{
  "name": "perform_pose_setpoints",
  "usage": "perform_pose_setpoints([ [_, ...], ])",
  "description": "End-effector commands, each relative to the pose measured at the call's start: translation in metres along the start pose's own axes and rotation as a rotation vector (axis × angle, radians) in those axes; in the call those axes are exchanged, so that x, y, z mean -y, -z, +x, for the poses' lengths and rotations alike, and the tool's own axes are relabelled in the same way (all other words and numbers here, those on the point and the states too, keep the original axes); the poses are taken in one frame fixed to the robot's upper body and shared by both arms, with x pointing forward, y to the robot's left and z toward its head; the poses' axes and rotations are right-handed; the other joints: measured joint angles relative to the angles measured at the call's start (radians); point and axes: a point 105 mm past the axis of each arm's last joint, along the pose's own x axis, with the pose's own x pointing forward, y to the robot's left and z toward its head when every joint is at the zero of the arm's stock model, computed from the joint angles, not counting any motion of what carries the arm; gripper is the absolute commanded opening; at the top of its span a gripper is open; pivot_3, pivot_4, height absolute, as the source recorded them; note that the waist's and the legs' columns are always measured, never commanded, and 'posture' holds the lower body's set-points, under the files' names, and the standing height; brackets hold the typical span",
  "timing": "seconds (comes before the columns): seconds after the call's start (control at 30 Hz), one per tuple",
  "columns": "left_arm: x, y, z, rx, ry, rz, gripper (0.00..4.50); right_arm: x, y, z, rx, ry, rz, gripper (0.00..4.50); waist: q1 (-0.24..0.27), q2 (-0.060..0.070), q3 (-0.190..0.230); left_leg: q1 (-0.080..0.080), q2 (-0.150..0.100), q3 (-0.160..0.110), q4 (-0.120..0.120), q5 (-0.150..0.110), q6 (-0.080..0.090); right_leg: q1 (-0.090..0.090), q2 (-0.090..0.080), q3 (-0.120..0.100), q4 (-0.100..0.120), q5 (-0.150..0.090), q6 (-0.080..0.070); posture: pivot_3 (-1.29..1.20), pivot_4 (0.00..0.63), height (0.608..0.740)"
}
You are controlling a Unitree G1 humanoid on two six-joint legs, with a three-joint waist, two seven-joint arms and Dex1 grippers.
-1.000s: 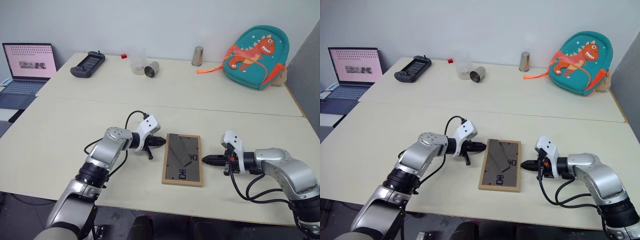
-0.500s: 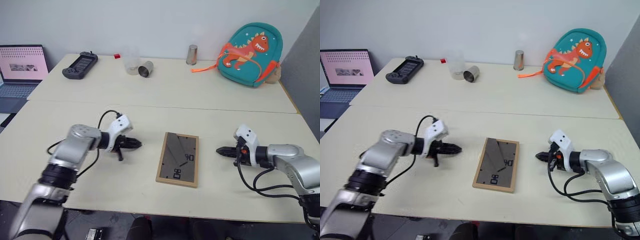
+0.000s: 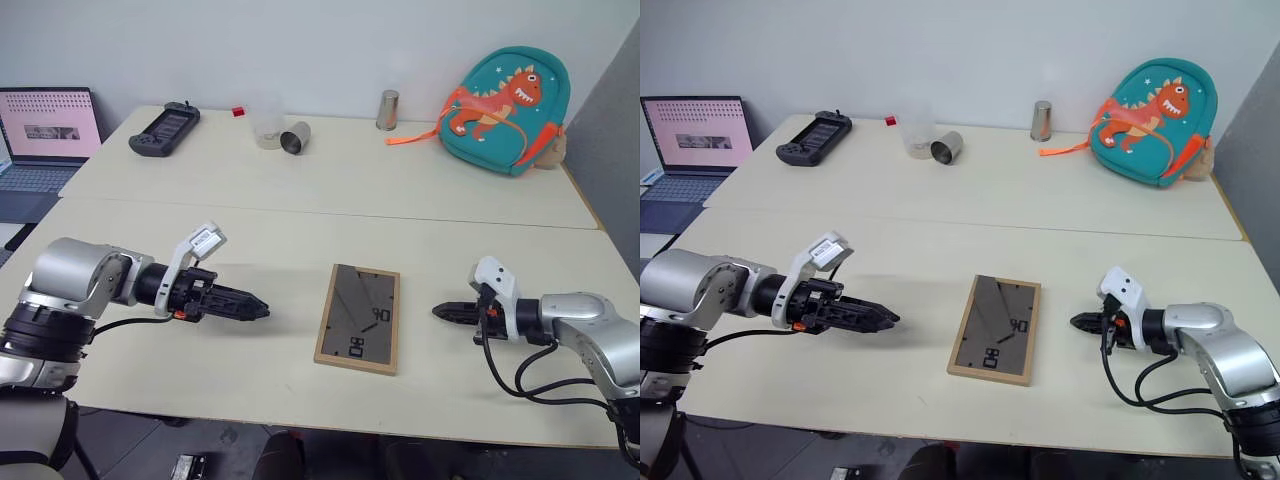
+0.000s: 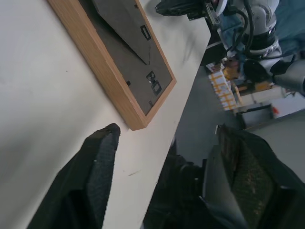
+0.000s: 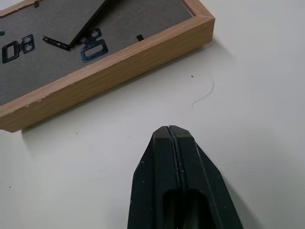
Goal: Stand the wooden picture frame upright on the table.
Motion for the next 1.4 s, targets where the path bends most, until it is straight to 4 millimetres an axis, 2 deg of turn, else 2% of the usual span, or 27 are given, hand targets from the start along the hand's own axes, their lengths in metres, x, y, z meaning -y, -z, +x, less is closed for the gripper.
perform_pose_setpoints([
  [0.03, -0.011, 0.003, 0.022, -0.012, 0.009, -0.063, 4.41, -0.014, -0.005, 0.013, 0.025, -0.019, -0.019, 0.00, 0.001, 0.000, 0.000, 0.000, 0.000, 0.000, 0.000, 0.000, 0.000, 0.000, 0.000, 0.000, 0.000, 0.001, -0.002, 0.00, 0.150, 0.740],
  [0.17, -0.028, 0.008, 0.048, -0.016, -0.023, -0.165, 4.49, -0.016, -0.008, 0.024, 0.036, -0.012, -0.015, 0.00, 0.002, -0.001, 0.000, -0.001, 0.000, 0.000, 0.001, 0.000, 0.000, 0.000, 0.000, 0.000, 0.000, 0.002, -0.003, 0.00, 0.150, 0.740],
  [0.47, -0.031, 0.019, 0.077, -0.054, 0.002, -0.183, 4.49, -0.035, -0.021, 0.044, 0.072, -0.085, -0.016, 0.00, 0.002, -0.001, 0.000, 0.000, 0.000, -0.001, 0.002, 0.000, 0.000, 0.001, 0.000, 0.000, 0.002, 0.002, -0.003, 0.00, 0.150, 0.740],
  [0.6, -0.026, 0.022, 0.089, -0.064, 0.045, -0.169, 4.49, -0.039, -0.029, 0.057, 0.084, -0.102, -0.024, 0.00, 0.008, -0.001, 0.000, 0.001, -0.001, -0.001, 0.003, 0.000, 0.000, 0.001, -0.001, 0.000, 0.002, 0.002, -0.003, 0.00, 0.150, 0.740],
  [0.73, -0.016, 0.024, 0.094, -0.069, 0.090, -0.149, 4.49, -0.037, -0.031, 0.062, 0.085, -0.100, -0.023, 0.00, 0.016, -0.001, 0.000, 0.001, -0.001, -0.001, 0.003, 0.000, 0.000, 0.001, -0.001, 0.000, 0.001, 0.002, -0.002, 0.00, 0.150, 0.740],
  [0.87, -0.015, 0.020, 0.091, -0.039, 0.091, -0.137, 4.49, -0.034, -0.029, 0.062, 0.078, -0.088, -0.022, 0.00, 0.022, -0.001, 0.000, 0.000, -0.001, -0.001, 0.002, 0.000, 0.000, 0.001, -0.001, 0.000, 0.001, 0.002, -0.003, 0.00, 0.150, 0.740],
  [1.13, -0.018, 0.007, 0.086, 0.027, 0.063, -0.089, 3.00, -0.030, -0.025, 0.057, 0.072, -0.064, -0.007, 0.00, 0.021, -0.001, 0.000, 0.000, -0.001, -0.001, 0.002, 0.000, 0.000, 0.001, -0.001, 0.000, 0.001, 0.002, -0.003, 0.00, 0.150, 0.740],
  [1.2, -0.017, -0.006, 0.086, 0.086, 0.065, -0.071, 2.74, -0.032, -0.021, 0.048, 0.070, -0.063, 0.011, 0.00, 0.023, -0.001, 0.000, 0.000, -0.001, -0.001, 0.002, 0.000, 0.000, 0.001, -0.001, 0.000, 0.001, 0.002, -0.003, 0.00, 0.150, 0.740],
  [1.27, -0.014, -0.016, 0.086, 0.135, 0.073, -0.057, 2.22, -0.034, -0.018, 0.040, 0.070, -0.060, 0.024, 0.00, 0.028, -0.001, 0.000, -0.001, -0.001, -0.002, 0.002, 0.000, 0.000, 0.001, -0.001, -0.001, 0.001, 0.002, -0.003, 0.00, 0.150, 0.740],
  [1.4, -0.008, -0.034, 0.084, 0.211, 0.071, -0.021, 1.32, -0.020, -0.018, 0.027, 0.073, 0.007, 0.038, 0.00, 0.024, -0.001, 0.001, -0.001, -0.001, -0.001, 0.003, 0.000, 0.000, 0.001, -0.001, 0.000, 0.000, 0.002, -0.003, 0.00, 0.150, 0.740],
])
